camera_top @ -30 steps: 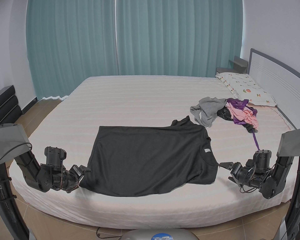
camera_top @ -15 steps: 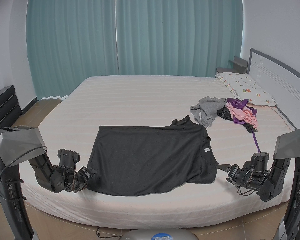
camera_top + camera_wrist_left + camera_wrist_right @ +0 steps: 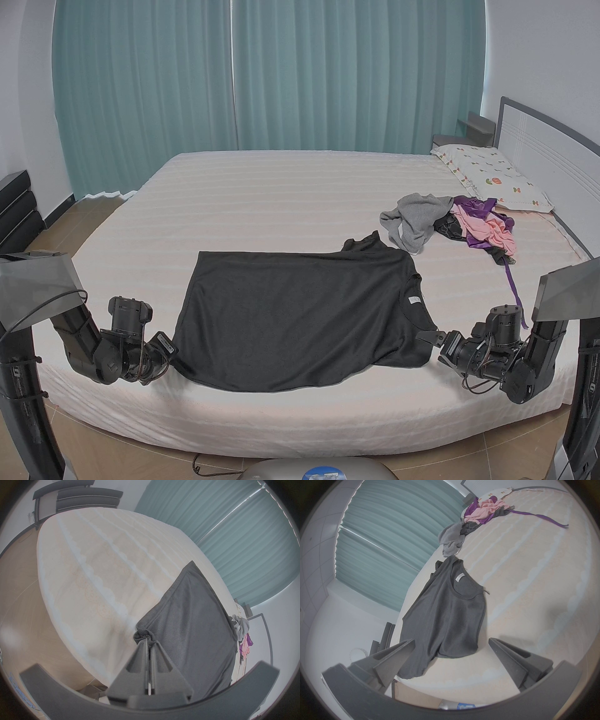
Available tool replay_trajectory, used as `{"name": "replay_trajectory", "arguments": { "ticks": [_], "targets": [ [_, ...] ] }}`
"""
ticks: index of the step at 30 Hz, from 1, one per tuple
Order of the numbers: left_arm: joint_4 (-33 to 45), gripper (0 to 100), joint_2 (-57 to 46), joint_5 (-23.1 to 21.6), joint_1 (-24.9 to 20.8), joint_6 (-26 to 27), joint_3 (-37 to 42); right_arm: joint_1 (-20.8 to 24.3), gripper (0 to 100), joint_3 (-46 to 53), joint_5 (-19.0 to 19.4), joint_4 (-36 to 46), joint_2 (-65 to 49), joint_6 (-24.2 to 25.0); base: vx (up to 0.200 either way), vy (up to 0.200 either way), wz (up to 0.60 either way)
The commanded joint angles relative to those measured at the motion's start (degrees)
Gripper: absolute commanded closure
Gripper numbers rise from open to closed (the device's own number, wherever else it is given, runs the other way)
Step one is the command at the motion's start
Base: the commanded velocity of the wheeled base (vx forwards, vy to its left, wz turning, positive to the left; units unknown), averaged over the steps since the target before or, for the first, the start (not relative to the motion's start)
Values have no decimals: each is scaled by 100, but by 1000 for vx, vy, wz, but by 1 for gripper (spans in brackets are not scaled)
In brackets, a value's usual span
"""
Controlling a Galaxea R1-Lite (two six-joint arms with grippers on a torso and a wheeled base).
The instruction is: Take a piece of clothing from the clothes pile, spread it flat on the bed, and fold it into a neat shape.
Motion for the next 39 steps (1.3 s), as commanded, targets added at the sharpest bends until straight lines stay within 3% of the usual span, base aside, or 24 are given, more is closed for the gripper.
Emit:
{"name": "replay_trajectory", "arguments": {
  "ticks": [1, 9, 10, 22, 26, 32, 39],
  "targets": [
    [-4, 100, -181, 2, 44, -11, 50, 63, 0, -273, -12, 29, 364, -57, 0, 0, 0],
    [-13, 100, -427, -7, 44, -239, 33, 72, 0, -897, -29, 829, 496, -312, 0, 0, 0],
    [-13, 100, -435, -7, 44, -239, 33, 72, 100, -932, -29, 847, 505, -329, 0, 0, 0],
    [-119, 100, -541, -7, 159, -380, -29, 45, 100, -1126, -21, 715, 391, -373, 0, 0, 0],
    [-699, 100, -497, 2, 246, -670, -46, -51, 100, -1354, -21, 680, 224, -356, 0, 0, 0],
    [-954, 100, -462, 2, 396, -749, -46, -130, 100, -2224, -38, 900, 162, -356, 0, 0, 0],
    [-1182, 100, -356, 11, 475, -1021, -108, -122, 100, -3464, -73, 1717, 426, -347, 0, 0, 0]
  ]
}}
